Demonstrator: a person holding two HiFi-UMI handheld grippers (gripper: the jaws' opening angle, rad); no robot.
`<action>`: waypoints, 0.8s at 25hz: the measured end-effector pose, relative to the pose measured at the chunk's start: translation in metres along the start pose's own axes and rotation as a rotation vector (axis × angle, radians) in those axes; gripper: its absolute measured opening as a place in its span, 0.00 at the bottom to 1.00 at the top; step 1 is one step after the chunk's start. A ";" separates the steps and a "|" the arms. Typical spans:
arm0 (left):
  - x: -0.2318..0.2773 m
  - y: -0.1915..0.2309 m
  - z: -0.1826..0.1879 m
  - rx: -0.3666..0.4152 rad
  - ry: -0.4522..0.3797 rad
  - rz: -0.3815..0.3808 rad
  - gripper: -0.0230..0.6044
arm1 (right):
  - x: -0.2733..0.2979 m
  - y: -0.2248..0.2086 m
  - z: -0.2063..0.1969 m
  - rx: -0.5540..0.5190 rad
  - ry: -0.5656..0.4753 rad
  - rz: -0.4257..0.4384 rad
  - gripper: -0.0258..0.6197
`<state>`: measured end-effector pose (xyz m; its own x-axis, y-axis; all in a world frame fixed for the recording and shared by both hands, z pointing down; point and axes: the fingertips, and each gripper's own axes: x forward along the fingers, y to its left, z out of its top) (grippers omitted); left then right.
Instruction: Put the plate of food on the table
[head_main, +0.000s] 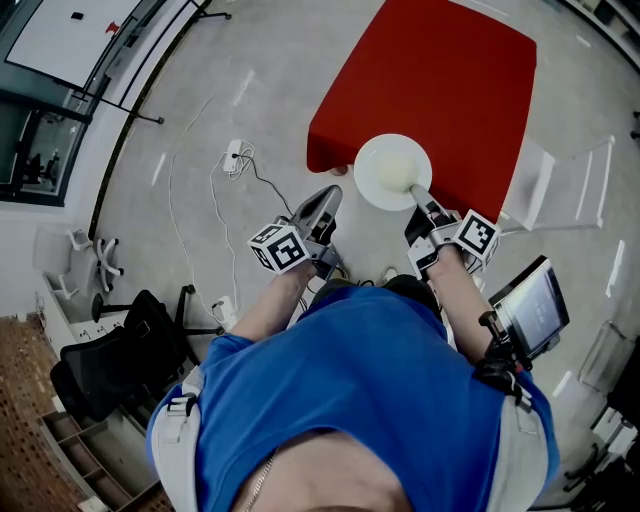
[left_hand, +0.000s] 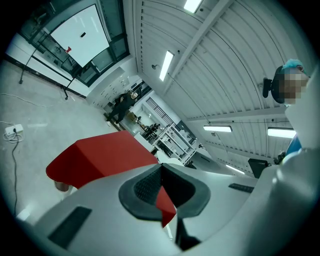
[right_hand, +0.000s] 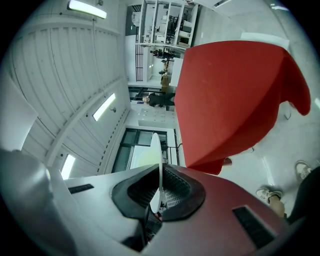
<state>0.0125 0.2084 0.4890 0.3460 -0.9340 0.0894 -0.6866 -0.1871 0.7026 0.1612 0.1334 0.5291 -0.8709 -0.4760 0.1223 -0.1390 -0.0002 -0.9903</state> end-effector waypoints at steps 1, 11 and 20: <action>0.000 0.003 0.003 0.000 0.001 -0.005 0.05 | 0.003 0.000 -0.001 -0.001 -0.005 -0.001 0.06; -0.006 0.048 0.063 0.009 0.021 -0.042 0.05 | 0.066 0.021 -0.019 -0.019 -0.039 -0.012 0.06; -0.037 0.115 0.126 0.007 0.033 -0.048 0.05 | 0.149 0.036 -0.063 -0.015 -0.050 -0.023 0.06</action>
<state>-0.1599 0.1831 0.4776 0.3996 -0.9133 0.0789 -0.6732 -0.2339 0.7014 -0.0032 0.1177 0.5160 -0.8429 -0.5193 0.1409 -0.1656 0.0012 -0.9862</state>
